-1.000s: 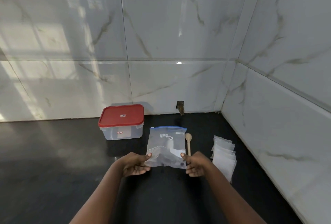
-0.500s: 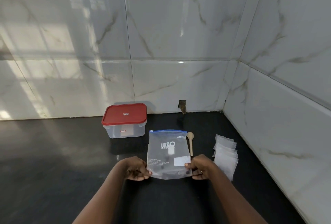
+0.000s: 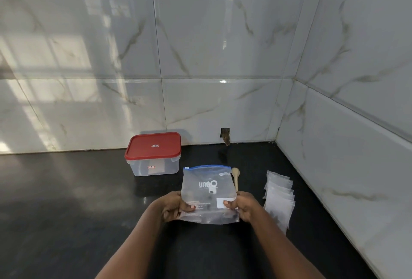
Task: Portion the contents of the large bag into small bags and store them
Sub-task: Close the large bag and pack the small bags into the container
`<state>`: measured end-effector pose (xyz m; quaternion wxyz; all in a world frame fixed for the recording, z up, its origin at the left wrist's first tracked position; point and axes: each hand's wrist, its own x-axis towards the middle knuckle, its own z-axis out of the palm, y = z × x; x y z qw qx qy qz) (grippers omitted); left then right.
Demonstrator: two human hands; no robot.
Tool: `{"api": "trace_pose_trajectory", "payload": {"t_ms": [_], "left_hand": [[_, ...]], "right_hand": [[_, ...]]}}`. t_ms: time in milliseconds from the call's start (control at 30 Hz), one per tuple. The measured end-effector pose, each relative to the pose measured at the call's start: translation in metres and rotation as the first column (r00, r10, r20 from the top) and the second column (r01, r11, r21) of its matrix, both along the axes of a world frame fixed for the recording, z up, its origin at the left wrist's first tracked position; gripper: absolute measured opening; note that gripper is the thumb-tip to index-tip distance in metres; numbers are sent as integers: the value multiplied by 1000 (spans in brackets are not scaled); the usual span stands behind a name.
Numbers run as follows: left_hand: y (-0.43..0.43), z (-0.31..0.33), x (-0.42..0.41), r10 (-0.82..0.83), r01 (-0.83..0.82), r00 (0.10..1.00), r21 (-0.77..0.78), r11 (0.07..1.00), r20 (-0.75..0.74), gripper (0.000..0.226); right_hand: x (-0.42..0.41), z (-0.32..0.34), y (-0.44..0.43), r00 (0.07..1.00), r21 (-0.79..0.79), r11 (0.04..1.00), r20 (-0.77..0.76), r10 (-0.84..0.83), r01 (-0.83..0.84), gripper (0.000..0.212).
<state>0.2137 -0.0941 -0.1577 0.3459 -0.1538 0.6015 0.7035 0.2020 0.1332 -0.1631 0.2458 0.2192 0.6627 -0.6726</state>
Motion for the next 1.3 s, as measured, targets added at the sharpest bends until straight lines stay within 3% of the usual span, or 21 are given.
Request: {"api": "trace_pose_trajectory", "payload": {"t_ms": [200,333,400,500,600,733,900,1000,1033,1100,1133,1200,1233,1267,1300], "left_hand": [[-8,-4,10,-266,267,964,-99,959,23,64],[-13,-4,15,-375,376,926,-38,926,39,83],[-12,-6,16,-313,313,950,56,948,-10,81],[-8,-8,12,19,5,996,264,964,-88,70],[-1,3,3,282,-205,942,351,914,-185,45],[5,22,-4,401,-320,835,259,911,-377,10],[7,36,-10,422,-362,764,217,906,-489,14],[6,48,-15,383,-343,761,176,923,-524,6],[6,53,-18,373,-376,738,117,919,-562,19],[9,63,-24,297,-498,616,-69,865,-730,58],[13,70,-26,234,-585,499,-125,801,-834,69],[25,88,-27,-5,-711,177,-131,690,-984,67],[31,98,-27,-159,-735,73,-161,659,-985,63],[40,109,-25,-297,-734,33,-225,641,-954,61],[48,120,-23,-397,-706,60,-320,631,-916,62]], "right_hand": [[6,-3,11,993,-91,990,43,114,-110,28],[1,-7,9,999,-241,970,24,42,-35,19],[-1,-7,4,1000,-265,964,4,17,-15,27],[-3,-7,2,997,-301,953,-72,-17,-5,43],[-4,2,1,984,-274,959,-179,18,-68,46],[-10,19,1,949,-147,984,-312,46,-96,43],[-16,46,7,901,-80,994,-433,32,-74,39],[-13,68,6,848,-111,987,-529,43,-120,23],[-13,75,5,833,-123,987,-553,16,-100,18],[-14,87,2,803,-106,993,-595,-21,-53,16],[-15,91,-1,784,-66,997,-620,-9,-41,18],[-17,98,-7,744,55,998,-667,44,-10,21],[-17,101,-9,725,113,994,-685,67,14,21],[-18,103,-12,709,157,987,-701,84,38,21],[-18,106,-13,694,188,980,-713,96,58,19]]}}
